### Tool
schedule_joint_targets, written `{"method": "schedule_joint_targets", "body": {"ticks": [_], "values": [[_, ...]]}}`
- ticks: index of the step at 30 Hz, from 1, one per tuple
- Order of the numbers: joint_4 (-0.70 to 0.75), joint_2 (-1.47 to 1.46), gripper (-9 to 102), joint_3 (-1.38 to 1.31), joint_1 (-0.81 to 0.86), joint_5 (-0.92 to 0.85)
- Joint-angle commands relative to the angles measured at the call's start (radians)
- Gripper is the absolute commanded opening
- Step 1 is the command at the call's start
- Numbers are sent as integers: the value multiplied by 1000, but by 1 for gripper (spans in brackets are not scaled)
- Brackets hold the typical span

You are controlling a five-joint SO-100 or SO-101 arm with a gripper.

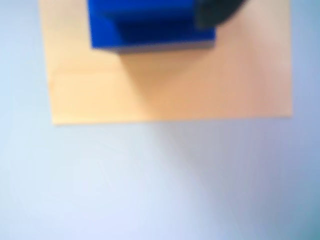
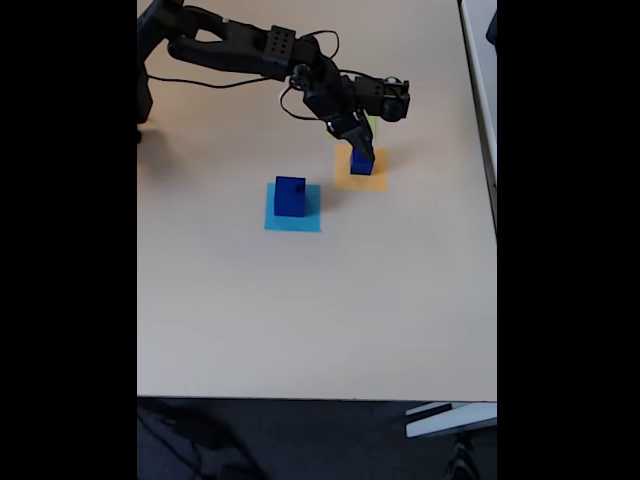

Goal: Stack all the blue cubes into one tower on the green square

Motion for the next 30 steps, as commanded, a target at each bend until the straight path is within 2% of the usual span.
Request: {"method": "schedule_joint_targets", "body": {"ticks": [1, 7, 11, 13, 18, 23, 30], "values": [[-14, 112, 24, -149, -28, -44], [44, 158, 24, -209, -43, -83], [57, 256, 24, -51, -25, -97], [123, 290, 24, -9, -8, -114], [132, 402, 24, 190, 37, -150], [229, 445, 24, 235, 91, -175], [253, 499, 23, 377, 164, -201]]}}
